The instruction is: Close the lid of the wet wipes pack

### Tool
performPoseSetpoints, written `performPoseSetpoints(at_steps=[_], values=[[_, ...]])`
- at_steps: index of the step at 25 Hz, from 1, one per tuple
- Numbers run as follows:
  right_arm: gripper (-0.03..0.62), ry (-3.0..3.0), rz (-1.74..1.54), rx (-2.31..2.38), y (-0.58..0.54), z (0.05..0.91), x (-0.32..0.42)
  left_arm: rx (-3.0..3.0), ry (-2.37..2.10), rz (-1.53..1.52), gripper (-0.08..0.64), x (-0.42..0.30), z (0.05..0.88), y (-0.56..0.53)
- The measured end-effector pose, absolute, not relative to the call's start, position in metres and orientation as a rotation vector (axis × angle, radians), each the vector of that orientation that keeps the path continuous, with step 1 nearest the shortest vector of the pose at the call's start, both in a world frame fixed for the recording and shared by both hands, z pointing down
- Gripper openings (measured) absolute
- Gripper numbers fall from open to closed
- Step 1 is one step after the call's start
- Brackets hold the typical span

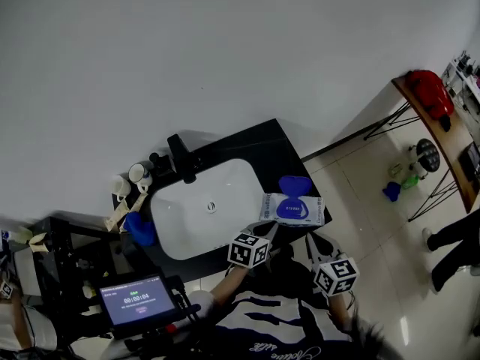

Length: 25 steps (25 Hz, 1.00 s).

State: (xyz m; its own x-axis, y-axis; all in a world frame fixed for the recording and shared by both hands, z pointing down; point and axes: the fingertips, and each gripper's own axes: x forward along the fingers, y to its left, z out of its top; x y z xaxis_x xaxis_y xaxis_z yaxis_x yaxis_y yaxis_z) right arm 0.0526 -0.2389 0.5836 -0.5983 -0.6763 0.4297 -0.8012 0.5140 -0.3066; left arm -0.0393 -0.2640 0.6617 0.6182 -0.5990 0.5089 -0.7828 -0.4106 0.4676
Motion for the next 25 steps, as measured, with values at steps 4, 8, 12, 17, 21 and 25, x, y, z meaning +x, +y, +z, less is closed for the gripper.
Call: performPoseSetpoints(at_steps=[4,8,12,17,21,25], values=[[-0.002,-2.510,0.689,1.166,-0.283,0.592,0.060,2.082,-1.103,0.403,0.000,-0.035,0.683,-0.280],[-0.002,-2.496,0.675,1.104,-0.327,0.604,0.070,1.992,-1.119,0.463,0.000,-0.035,0.704,-0.289],[-0.002,-2.452,0.660,1.071,-0.369,0.627,0.088,1.953,-1.106,0.504,0.000,-0.029,0.711,-0.290],[-0.002,-2.364,0.663,0.970,-0.419,0.666,0.084,1.922,-1.103,0.530,0.000,-0.032,0.715,-0.293],[-0.002,-2.345,0.678,0.845,-0.431,0.683,0.066,1.913,-1.116,0.527,0.000,-0.035,0.715,-0.295],[-0.002,-2.412,0.716,0.770,-0.416,0.670,0.049,1.908,-1.122,0.526,0.000,-0.037,0.715,-0.296]])
